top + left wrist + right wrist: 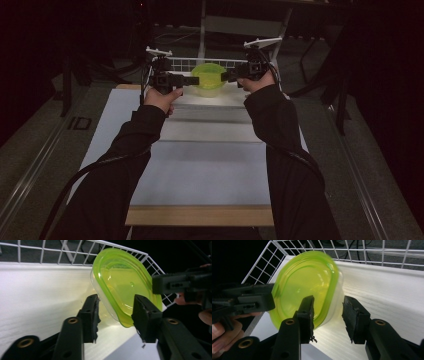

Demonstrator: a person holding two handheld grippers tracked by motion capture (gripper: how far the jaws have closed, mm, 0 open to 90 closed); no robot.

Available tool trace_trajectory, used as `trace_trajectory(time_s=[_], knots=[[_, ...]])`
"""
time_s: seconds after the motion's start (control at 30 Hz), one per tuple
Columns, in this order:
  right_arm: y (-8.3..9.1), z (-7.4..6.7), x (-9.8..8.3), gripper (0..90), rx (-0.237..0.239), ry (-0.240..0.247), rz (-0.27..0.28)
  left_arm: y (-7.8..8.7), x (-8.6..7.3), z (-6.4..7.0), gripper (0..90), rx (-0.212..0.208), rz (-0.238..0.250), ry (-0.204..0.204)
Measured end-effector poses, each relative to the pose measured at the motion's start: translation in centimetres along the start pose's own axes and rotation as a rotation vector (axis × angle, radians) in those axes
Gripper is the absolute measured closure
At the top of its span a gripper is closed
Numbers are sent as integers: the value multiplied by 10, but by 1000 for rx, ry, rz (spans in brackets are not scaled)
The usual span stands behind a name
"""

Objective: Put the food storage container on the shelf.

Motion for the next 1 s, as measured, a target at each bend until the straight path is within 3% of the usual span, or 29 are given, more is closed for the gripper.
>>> trace_trajectory(time_s=[0.07, 0.5, 0.7, 1.0], knots=[[-1, 0, 0, 611, 8, -11, -1, 0, 1, -1, 517, 10, 4, -2], [2, -6, -7, 566, 9, -36, -9, 3, 6, 5, 476, 19, 38, -46], [11, -3, -6, 492, -35, -13, 32, 10, 7, 7, 476, 21, 46, -57], [23, -7, -10, 413, -37, 16, 50, 18, 3, 20, 471, 3, 46, -87]])
Point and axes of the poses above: each handheld gripper's, and its own axes: y roughly backward along the jaws, x roughly out of its top, z roughly to its right, the point moved 6 cm from there along -y, roughly forward along the jaws, and after that the axes turned 9 degrees about -y, right-handed, at the moved point
